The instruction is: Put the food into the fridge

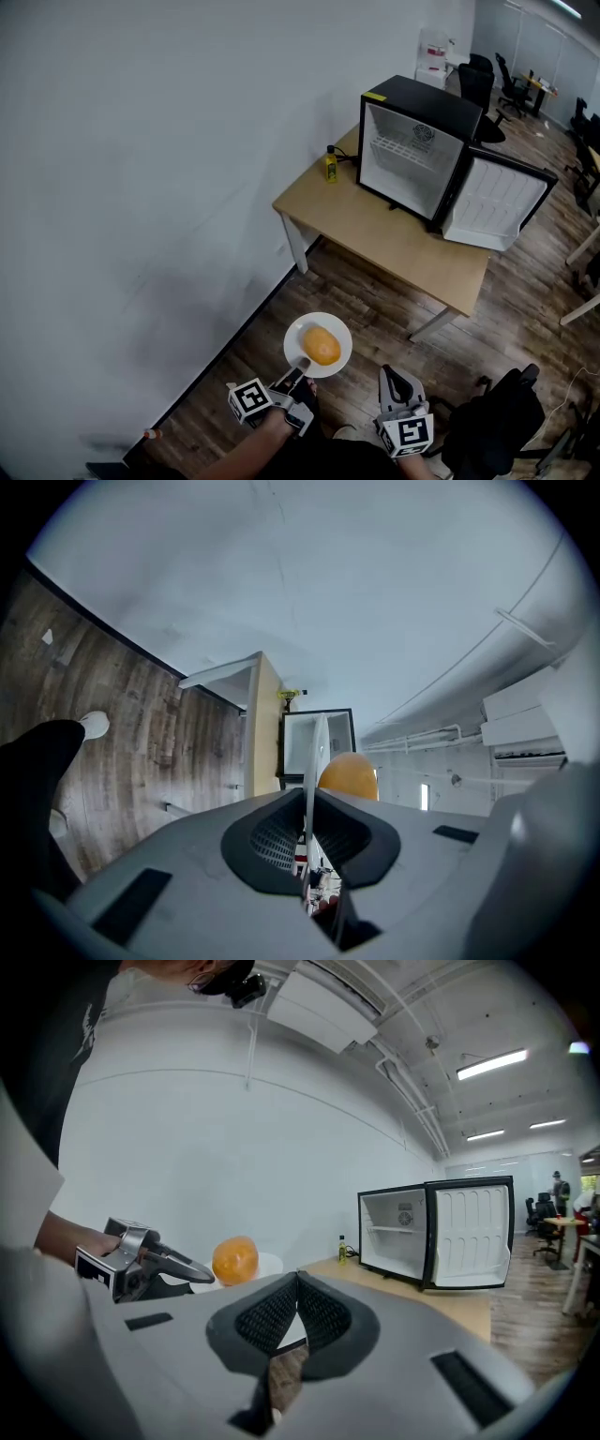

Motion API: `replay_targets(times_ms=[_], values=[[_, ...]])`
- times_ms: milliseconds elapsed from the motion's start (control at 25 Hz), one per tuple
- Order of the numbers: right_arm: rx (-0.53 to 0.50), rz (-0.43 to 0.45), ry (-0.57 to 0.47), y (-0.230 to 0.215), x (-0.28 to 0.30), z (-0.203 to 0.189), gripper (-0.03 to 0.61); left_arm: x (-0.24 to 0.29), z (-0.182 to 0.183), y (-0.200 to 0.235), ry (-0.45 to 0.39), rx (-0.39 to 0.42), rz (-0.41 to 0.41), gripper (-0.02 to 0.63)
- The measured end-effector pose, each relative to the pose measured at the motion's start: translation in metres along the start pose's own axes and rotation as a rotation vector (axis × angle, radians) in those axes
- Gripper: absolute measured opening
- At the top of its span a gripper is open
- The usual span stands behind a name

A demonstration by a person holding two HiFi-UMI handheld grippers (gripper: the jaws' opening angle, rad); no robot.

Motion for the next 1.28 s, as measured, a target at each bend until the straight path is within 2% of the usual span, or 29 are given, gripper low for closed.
replay_targets(times_ms=[80, 160, 240, 360, 480, 560, 760, 1040, 1280], values=[[0.015, -0.028, 0.01, -0.012, 0.017, -0.002, 0.06, 0.019, 0.017, 0.006, 0.028, 0.042, 0.019, 0.029], [0.024, -0.061, 0.01, -0.023, 0.037, 0.004, 0.06, 0.043, 0.034, 0.003, 0.05, 0.075, -0.008, 0.029], [0.026, -0.097, -0.032, -0.031, 0.055, 0.019, 0.06, 0.065, 0.048, 0.0, 0.073, 0.077, -0.036, 0.029], [0.042, -0.126, -0.106, -0.04, 0.084, 0.047, 0.06, 0.093, 0.07, -0.002, 0.108, 0.074, -0.026, 0.029], [0.024, -0.232, -0.103, -0.057, 0.115, 0.061, 0.06, 0.125, 0.094, -0.013, 0.138, 0.066, -0.067, 0.029], [0.035, -0.272, -0.115, -0.063, 0.135, 0.069, 0.06, 0.143, 0.11, -0.016, 0.165, 0.082, -0.068, 0.029], [0.052, -0.314, -0.113, -0.064, 0.188, 0.087, 0.06, 0.182, 0.149, -0.026, 0.212, 0.105, -0.087, 0.029], [0.089, -0.316, -0.048, -0.054, 0.251, 0.093, 0.06, 0.22, 0.191, -0.023, 0.291, 0.124, -0.072, 0.028], [0.075, -0.335, -0.033, -0.042, 0.272, 0.096, 0.06, 0.235, 0.207, -0.013, 0.341, 0.089, -0.067, 0.028]])
Point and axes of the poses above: the fingertips, and each gripper's own axes: x forward along the fingers, y to its left, z out of its top, the point moved 2 cm from there along -x, backward along the fingers, and after that the axes turned 10 degrees about x, right-handed, at the moved point
